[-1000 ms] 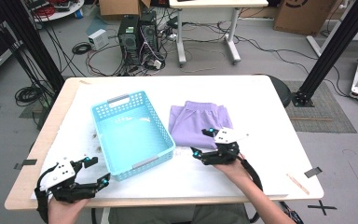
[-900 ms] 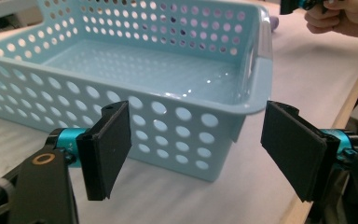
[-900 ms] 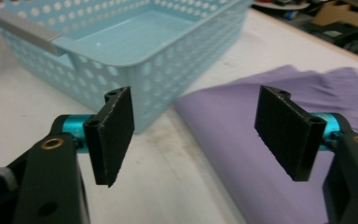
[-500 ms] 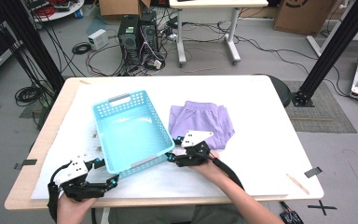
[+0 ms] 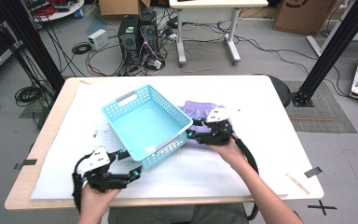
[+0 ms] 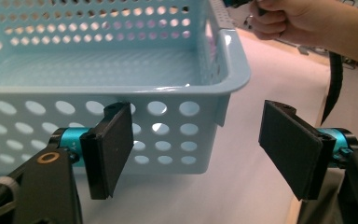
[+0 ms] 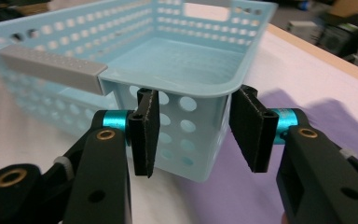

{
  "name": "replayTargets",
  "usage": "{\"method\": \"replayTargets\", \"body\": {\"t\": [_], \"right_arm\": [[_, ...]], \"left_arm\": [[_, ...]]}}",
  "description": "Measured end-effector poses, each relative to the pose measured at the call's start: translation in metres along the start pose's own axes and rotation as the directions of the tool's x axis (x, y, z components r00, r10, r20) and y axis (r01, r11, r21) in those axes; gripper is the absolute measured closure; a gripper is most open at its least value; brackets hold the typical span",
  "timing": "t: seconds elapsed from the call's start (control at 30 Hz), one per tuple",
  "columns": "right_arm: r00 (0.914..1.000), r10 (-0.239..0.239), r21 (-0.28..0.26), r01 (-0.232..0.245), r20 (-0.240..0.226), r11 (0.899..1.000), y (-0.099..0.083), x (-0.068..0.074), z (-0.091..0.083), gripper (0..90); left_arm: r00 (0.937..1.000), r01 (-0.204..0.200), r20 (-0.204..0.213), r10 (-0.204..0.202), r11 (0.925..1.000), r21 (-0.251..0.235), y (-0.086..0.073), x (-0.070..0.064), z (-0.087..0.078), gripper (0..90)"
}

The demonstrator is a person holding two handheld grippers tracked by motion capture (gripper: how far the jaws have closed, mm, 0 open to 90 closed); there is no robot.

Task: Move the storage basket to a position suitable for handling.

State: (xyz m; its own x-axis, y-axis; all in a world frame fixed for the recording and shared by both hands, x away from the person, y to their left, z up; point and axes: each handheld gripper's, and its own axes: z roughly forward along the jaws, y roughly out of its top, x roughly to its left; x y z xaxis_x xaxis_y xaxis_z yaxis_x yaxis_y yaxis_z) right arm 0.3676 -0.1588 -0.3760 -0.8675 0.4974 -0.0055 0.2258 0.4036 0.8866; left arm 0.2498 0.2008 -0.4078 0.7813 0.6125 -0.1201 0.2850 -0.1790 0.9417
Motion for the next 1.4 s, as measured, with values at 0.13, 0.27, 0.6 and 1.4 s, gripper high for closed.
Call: {"method": "replayTargets", "body": {"t": [0.13, 0.27, 0.6, 1.4], "right_arm": [[0.9970, 0.045, 0.003, -0.045, 0.064, 0.999, -0.005, -0.024, -0.016, 55.8], [0.9939, 0.055, 0.007, -0.056, 0.096, 0.998, -0.006, -0.039, -0.027, 55.7], [0.9659, 0.082, 0.109, -0.112, 0.245, 0.988, -0.031, -0.063, -0.030, 43.9], [0.9737, 0.063, 0.038, -0.073, 0.219, 0.997, -0.055, 0.086, 0.004, 21.8]], "left_arm": [[0.9995, 0.003, 0.032, -0.002, 0.9997, -0.023, 0.011, -0.007, 0.026, 26.2], [0.9993, 0.012, 0.036, -0.010, 0.9991, -0.040, 0.018, -0.015, 0.052, 26.1], [0.9970, -0.020, 0.075, 0.016, 0.9985, 0.052, 0.015, -0.023, 0.090, 26.3], [0.9533, -0.021, -0.302, 0.007, 0.9987, -0.046, 0.012, 0.097, 0.019, 23.6]]}}
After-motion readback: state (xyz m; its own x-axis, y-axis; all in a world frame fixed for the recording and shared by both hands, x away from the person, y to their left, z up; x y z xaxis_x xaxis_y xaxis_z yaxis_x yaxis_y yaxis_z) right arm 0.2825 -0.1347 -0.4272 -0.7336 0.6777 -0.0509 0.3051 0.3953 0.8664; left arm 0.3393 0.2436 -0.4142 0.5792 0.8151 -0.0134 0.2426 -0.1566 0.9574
